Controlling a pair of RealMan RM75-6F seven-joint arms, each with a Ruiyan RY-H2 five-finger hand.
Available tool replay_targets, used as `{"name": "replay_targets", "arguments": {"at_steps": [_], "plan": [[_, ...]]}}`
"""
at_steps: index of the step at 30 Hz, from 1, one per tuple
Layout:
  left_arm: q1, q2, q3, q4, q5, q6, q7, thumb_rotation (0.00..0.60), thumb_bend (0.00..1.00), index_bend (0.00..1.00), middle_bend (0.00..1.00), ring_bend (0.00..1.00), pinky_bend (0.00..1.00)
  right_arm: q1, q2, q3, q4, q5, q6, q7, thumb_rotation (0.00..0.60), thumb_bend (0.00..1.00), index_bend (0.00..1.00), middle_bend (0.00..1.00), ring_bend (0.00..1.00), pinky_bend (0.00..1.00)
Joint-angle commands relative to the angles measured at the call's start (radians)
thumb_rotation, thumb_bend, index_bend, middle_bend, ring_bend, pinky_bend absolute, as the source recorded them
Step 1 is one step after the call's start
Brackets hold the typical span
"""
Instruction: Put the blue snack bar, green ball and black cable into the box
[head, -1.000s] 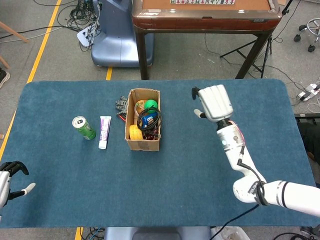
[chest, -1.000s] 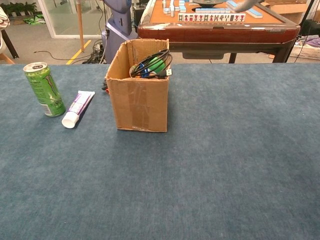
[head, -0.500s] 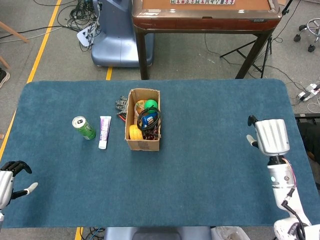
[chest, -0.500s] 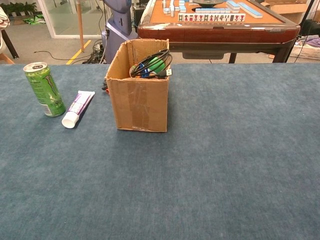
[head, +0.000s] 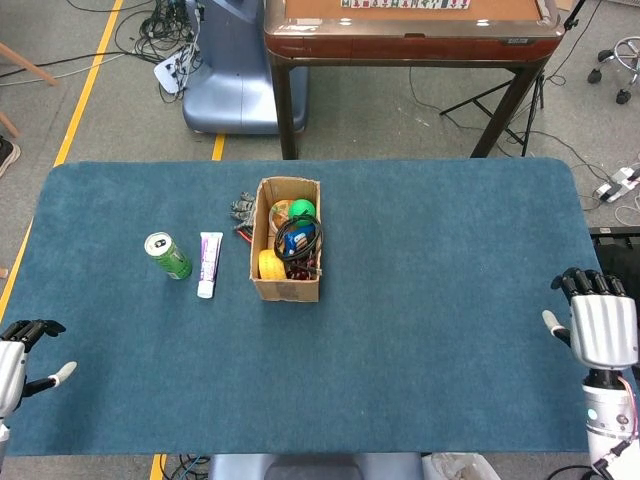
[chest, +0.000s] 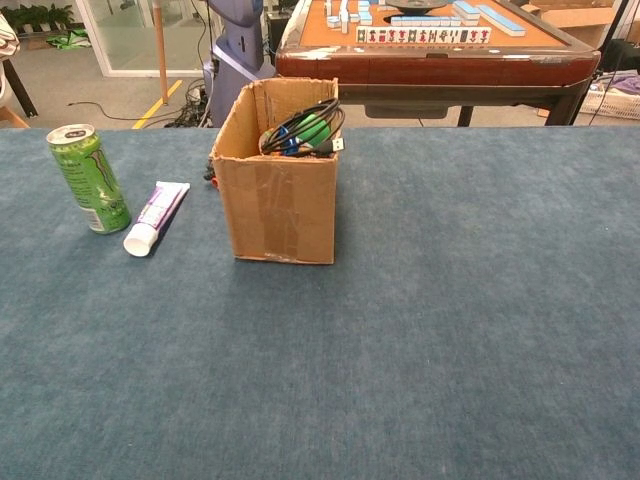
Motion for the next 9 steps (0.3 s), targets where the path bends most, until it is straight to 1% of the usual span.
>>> {"name": "replay_targets", "arguments": {"at_steps": [1,7,9], "plan": [[-0.001,0.000,-0.002,-0.001,-0.010,-0.007,0.008,0.600,0.08,0.42,0.46,0.38,0.60,-0.048,-0.024,0.008,0.054,-0.016,0.017,0.058,0.600,0.00,0.47,0.38,0.33,0.38],[-0.007,-0.001,0.003,-0.006,-0.003,-0.018,0.028,0.600,0.08,0.42,0.46,0.38,0.60,-0.063,0.004,0.036,0.048,-0.037,-0.012,0.100,0.600,0.00,0.47,0.39,0.33,0.38],[-0.011,-0.003,0.004,-0.005,-0.007,-0.028,0.033,0.600,0.08,0.42,0.46,0.38,0.60,-0.063,0.009,0.043,0.051,-0.037,-0.040,0.121,0.600,0.00,0.47,0.39,0.33,0.38]]}}
